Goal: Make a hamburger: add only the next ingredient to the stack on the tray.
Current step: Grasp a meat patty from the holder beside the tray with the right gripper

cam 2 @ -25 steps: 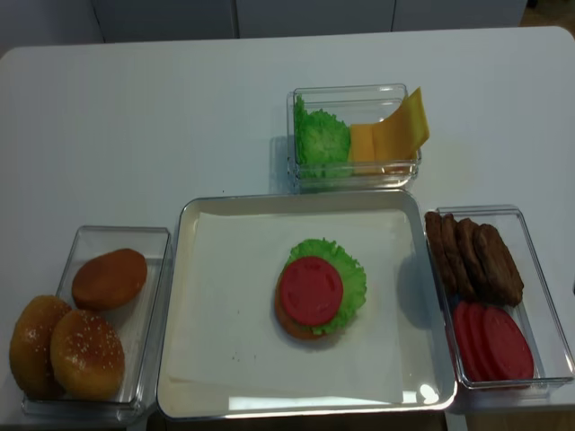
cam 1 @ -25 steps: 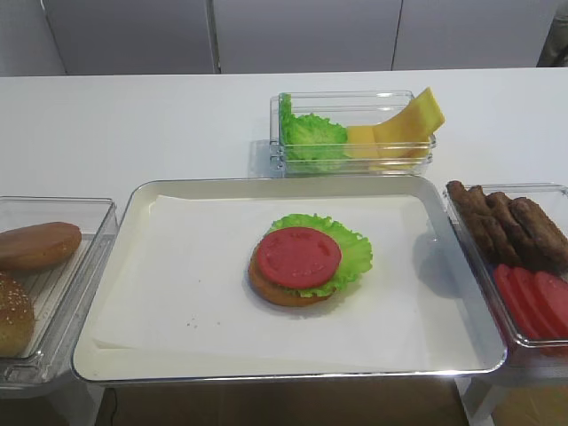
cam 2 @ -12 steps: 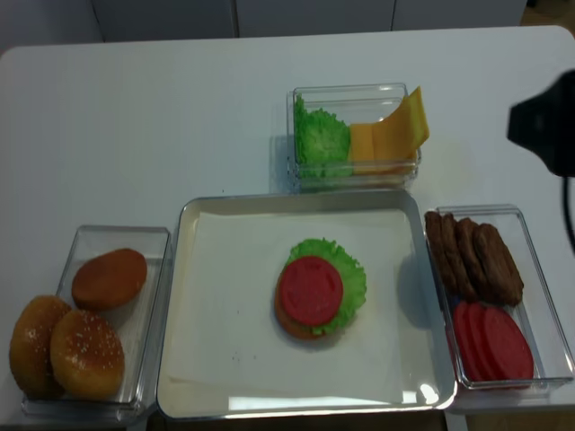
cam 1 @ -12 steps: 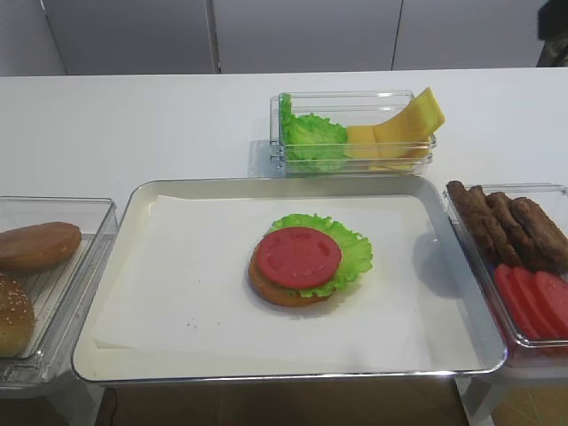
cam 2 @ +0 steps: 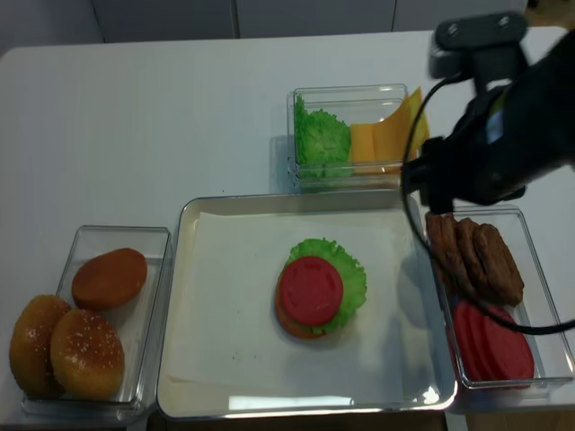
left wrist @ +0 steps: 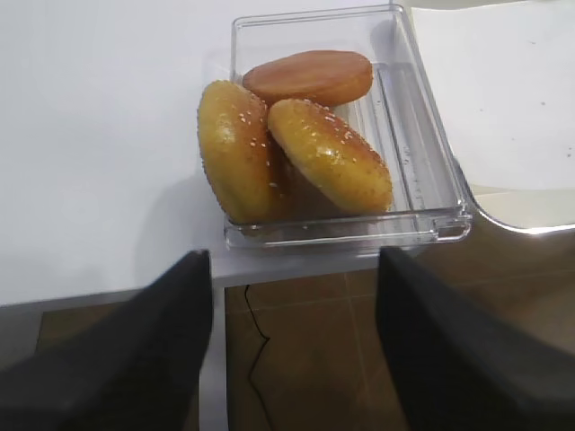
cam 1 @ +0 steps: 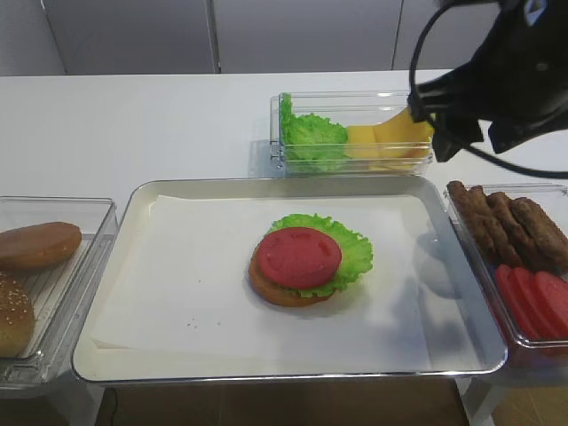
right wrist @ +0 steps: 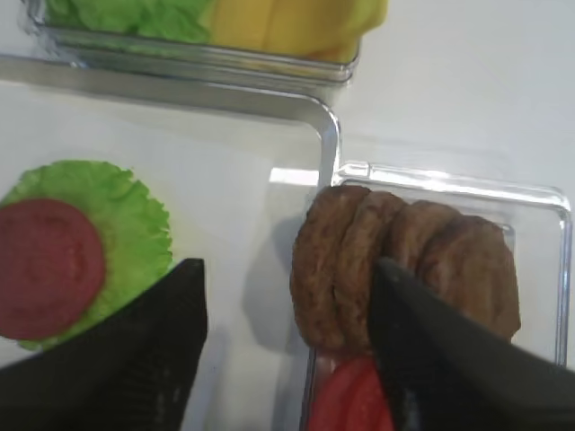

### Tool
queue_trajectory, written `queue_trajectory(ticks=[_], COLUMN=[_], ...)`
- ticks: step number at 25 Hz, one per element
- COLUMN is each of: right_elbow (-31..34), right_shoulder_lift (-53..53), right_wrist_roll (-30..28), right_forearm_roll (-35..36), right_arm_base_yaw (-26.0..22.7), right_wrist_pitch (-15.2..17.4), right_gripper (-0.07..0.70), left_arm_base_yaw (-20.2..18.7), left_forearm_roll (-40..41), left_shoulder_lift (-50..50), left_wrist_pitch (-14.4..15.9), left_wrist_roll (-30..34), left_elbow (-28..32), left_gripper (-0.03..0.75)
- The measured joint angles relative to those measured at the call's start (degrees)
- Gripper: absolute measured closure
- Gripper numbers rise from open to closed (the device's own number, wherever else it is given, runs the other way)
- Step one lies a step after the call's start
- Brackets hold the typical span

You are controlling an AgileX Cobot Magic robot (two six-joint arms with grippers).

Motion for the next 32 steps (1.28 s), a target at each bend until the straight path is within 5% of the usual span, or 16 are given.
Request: queue_trajectory(ticks=[11,25,32], right_elbow=[-0.1,-0.3,-0.3], right_shoulder_lift=[10.7,14.4,14.5], right_wrist_roll=[4.1,4.2,4.2], right_forearm_roll=[-6.4,-8.6,-9.1], right_arm_base_yaw=[0.9,0.9,0.9], right_wrist_pitch=[1.0,0.3,0.3], right_gripper=[0.196,0.307,0.457], left_arm_base_yaw=[0.0,0.0,0.0], left_forearm_roll=[0.0,0.0,0.0], left_shoulder_lift=[0.0,0.0,0.0], left_wrist_pitch=[0.0,0.0,0.0], left_wrist_roll=[0.0,0.0,0.0], left_elbow=[0.0,0.0,0.0], left_gripper=[0.287,0.287,0.287])
